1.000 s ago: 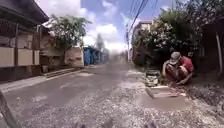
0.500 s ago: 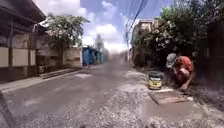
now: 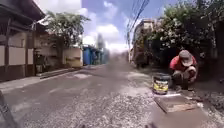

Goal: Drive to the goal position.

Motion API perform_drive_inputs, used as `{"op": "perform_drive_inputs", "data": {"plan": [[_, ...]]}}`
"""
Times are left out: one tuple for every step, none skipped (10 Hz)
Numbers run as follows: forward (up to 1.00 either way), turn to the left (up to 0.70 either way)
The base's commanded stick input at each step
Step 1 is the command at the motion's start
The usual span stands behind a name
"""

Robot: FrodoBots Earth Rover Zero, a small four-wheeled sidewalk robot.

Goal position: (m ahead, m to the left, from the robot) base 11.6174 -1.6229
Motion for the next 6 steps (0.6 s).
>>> {"op": "perform_drive_inputs", "data": {"plan": [[0.45,0.00],[0.45,0.00],[0.45,0.00],[0.45,0.00],[0.45,0.00],[0.45,0.00]]}}
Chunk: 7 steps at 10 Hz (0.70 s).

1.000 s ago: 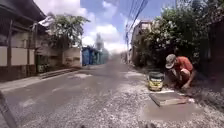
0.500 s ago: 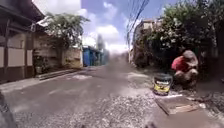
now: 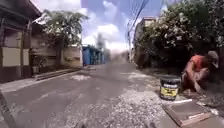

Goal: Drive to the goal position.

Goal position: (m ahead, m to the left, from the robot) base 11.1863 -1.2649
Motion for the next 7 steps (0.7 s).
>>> {"op": "perform_drive_inputs", "data": {"plan": [[0.45,0.00],[0.45,0.00],[0.45,0.00],[0.45,0.00],[0.45,0.00],[0.45,0.00],[0.45,0.00]]}}
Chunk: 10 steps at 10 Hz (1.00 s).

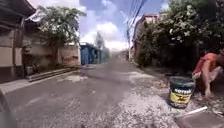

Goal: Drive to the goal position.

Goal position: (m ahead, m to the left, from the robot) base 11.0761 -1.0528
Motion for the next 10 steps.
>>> {"op": "perform_drive_inputs", "data": {"plan": [[0.45,0.00],[0.45,0.00],[0.45,0.00],[0.45,0.00],[0.45,0.00],[0.45,0.00],[0.45,0.00],[0.45,-0.02],[0.45,-0.06],[0.45,-0.27]]}}
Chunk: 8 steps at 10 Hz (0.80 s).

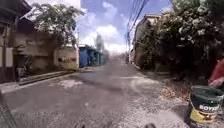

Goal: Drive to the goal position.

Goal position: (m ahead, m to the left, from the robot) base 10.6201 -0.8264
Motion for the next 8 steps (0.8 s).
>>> {"op": "perform_drive_inputs", "data": {"plan": [[0.45,-0.27],[0.45,-0.27],[0.45,-0.27],[0.45,-0.12],[0.45,-0.02],[0.45,0.00],[0.45,0.00],[0.45,0.00]]}}
